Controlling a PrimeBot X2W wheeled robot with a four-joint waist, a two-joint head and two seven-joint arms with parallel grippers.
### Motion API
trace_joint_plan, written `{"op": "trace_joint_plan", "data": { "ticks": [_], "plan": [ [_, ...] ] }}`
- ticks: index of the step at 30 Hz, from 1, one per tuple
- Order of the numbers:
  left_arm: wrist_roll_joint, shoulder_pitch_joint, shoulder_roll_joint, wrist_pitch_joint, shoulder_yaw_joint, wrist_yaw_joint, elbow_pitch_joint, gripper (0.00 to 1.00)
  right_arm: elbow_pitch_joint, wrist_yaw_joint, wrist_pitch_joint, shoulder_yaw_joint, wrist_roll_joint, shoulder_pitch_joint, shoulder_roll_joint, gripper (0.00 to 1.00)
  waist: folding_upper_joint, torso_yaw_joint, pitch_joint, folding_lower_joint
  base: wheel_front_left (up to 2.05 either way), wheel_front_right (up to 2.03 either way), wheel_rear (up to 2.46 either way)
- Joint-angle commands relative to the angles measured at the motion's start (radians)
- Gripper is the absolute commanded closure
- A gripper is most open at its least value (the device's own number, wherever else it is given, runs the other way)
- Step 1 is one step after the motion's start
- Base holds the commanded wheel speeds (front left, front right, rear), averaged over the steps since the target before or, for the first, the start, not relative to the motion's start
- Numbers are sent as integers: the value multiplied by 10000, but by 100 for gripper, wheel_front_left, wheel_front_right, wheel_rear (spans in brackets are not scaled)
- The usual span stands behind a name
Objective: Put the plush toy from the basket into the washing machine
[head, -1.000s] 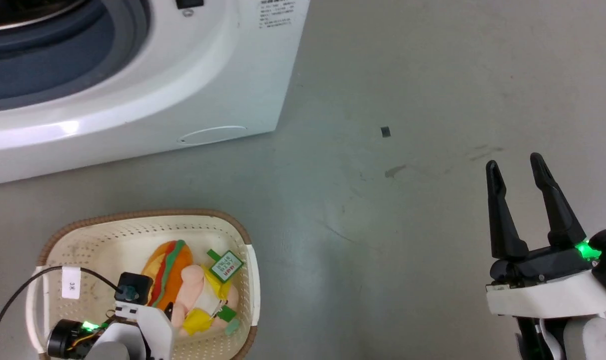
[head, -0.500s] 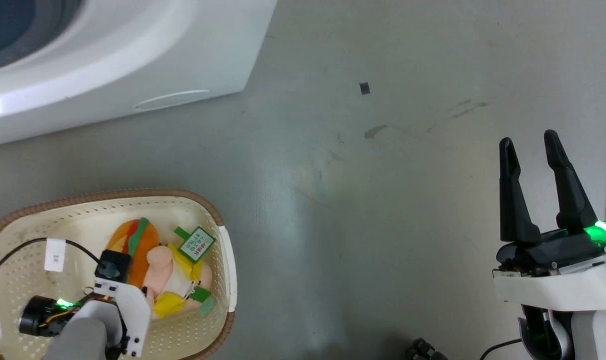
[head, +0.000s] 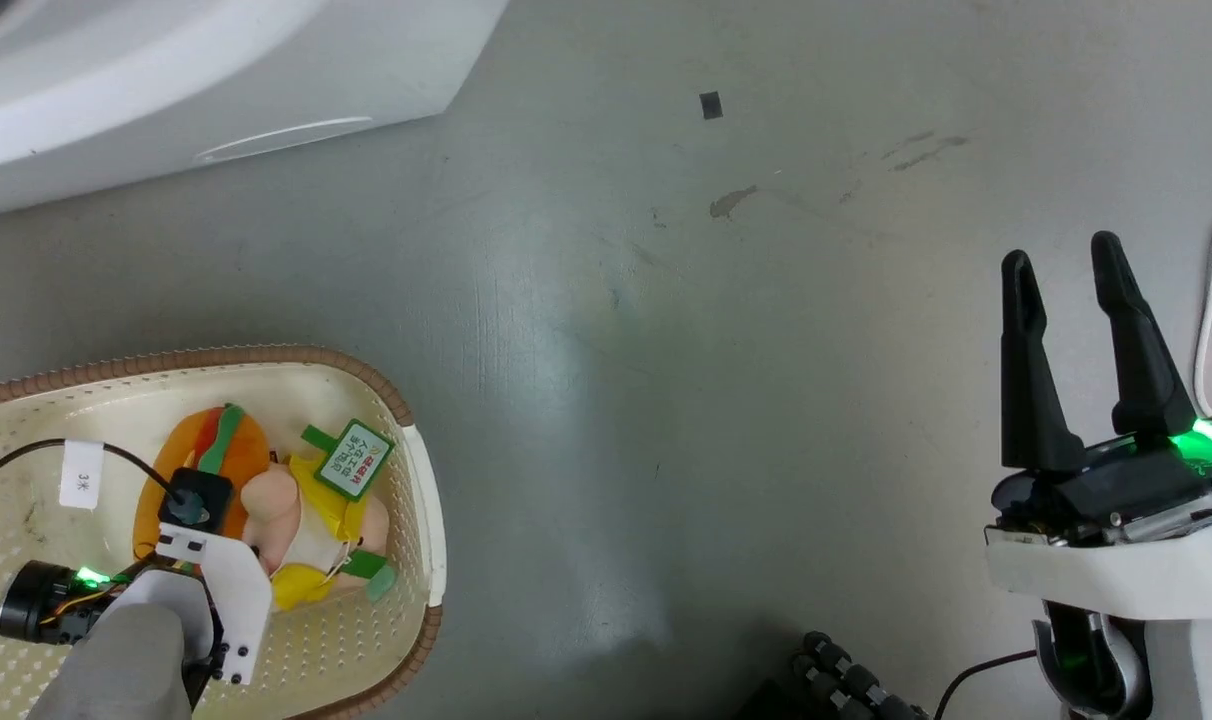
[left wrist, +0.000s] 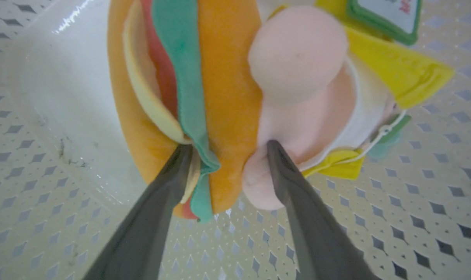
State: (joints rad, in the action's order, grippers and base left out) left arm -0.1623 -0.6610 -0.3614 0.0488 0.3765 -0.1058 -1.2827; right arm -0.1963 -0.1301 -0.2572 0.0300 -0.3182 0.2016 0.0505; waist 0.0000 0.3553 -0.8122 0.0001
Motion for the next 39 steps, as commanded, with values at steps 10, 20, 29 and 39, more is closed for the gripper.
{"op": "trace_joint_plan", "data": {
  "ticks": [10, 20, 29, 39],
  "plan": [
    [-405, 46, 370, 361, 77, -133, -50, 100, 186, -6, -45, -106, 219, 247, -3, 0, 0, -364, 551, -1, 0, 0, 0],
    [-770, 692, 807, 1290, 28, -163, -56, 100, 652, -6, -45, -305, 710, -74, -3, 0, 0, -1011, 2251, -1, 0, 0, 0],
    [-1059, 1506, 1219, 2049, -31, -160, 327, 100, 886, -6, -45, -594, 1288, -769, -3, 0, 0, -1844, 4052, -1, 0, 0, 0],
    [-1199, 2789, 1342, 2126, -324, 48, 2563, 100, 979, -6, -45, -744, 1626, -1515, -3, 0, 0, -2685, 5521, -1, 0, 0, 0]
  ]
}}
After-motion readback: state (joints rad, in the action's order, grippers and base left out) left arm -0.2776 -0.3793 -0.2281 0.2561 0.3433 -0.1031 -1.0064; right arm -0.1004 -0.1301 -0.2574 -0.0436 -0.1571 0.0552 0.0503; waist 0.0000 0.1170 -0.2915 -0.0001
